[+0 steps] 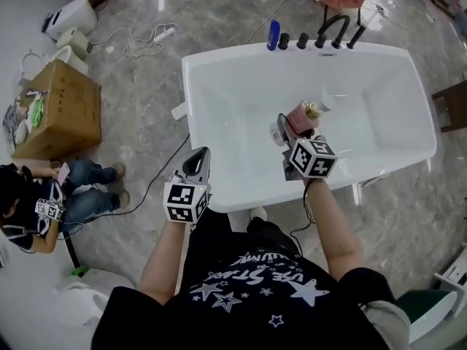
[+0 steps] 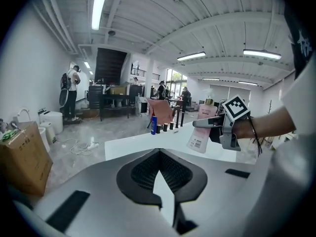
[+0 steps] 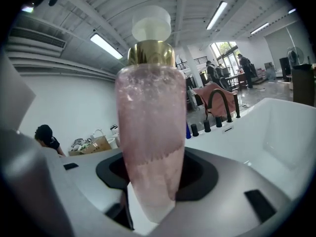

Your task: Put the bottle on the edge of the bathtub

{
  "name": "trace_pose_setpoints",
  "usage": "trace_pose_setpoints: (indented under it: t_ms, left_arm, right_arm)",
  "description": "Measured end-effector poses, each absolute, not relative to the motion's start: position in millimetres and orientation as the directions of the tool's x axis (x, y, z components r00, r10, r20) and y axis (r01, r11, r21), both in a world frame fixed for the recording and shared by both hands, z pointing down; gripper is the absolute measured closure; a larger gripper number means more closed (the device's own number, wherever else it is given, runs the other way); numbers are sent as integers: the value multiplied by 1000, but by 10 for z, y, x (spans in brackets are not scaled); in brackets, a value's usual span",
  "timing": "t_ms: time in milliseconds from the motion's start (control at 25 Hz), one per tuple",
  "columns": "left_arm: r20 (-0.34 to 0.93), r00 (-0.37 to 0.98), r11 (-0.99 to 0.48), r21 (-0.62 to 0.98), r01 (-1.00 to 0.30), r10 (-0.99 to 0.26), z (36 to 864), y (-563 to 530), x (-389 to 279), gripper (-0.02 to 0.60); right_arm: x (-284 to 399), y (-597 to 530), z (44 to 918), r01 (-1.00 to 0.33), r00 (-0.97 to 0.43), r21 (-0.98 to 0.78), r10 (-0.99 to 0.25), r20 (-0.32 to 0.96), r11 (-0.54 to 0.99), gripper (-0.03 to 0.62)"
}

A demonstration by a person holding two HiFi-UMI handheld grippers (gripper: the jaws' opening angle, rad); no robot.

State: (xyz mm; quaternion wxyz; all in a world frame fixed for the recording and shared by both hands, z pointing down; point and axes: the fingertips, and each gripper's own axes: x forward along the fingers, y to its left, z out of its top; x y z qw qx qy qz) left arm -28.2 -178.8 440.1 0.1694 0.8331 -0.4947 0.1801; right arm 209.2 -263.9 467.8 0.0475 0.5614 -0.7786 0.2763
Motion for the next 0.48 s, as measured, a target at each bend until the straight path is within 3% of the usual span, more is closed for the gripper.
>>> trace_pose_setpoints:
  t_ms: [480]
  left_arm:
    - [474,564,-573,143,-807,-676,4880,-3321,-815,566]
  right_arm:
    - [1624,-4313,5058,-972,-142,-231,-906,398,51,365]
